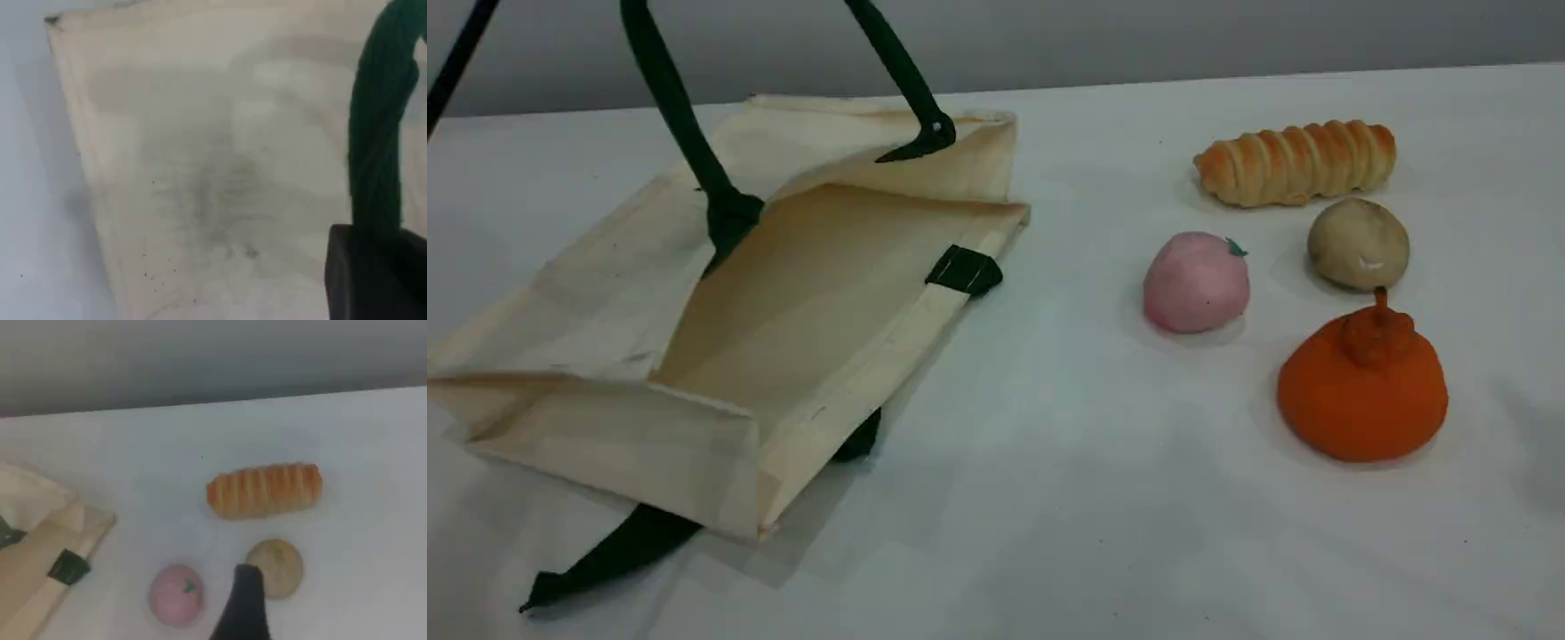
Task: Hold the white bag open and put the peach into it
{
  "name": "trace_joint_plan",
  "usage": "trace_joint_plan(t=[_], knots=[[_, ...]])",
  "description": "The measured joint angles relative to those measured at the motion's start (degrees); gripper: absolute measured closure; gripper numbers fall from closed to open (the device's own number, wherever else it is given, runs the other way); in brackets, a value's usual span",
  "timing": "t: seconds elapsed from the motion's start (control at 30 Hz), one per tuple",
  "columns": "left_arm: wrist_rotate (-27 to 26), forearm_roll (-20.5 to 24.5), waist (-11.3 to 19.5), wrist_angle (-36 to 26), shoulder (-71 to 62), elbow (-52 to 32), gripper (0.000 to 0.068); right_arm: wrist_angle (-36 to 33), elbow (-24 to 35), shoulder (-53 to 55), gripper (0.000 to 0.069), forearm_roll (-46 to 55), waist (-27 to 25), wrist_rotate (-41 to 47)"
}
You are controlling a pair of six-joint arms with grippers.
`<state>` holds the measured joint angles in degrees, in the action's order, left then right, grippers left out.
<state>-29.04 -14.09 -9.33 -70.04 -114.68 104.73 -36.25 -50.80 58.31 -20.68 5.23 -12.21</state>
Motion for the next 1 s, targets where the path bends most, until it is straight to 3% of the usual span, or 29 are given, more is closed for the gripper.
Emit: trace_joint_plan(t=[0.43, 0.83, 1.0], knots=[[-1.6, 0.1, 0.0, 0.0, 6.2, 0.0, 0.0579, -0.4, 0.0, 0.0, 0.0101, 0.0, 0.0, -0.3], [-4.6, -3.2, 0.0, 0.0, 9.2, 0.0, 0.0579, -0.4, 0.0, 0.0, 0.0101, 0.0, 0.0, -0.6], [-4.4, -7.1, 0.0, 0.0, 10.2, 0.0, 0.0579, -0.4, 0.0, 0.0, 0.0101, -0.1, 0.0, -0.6]])
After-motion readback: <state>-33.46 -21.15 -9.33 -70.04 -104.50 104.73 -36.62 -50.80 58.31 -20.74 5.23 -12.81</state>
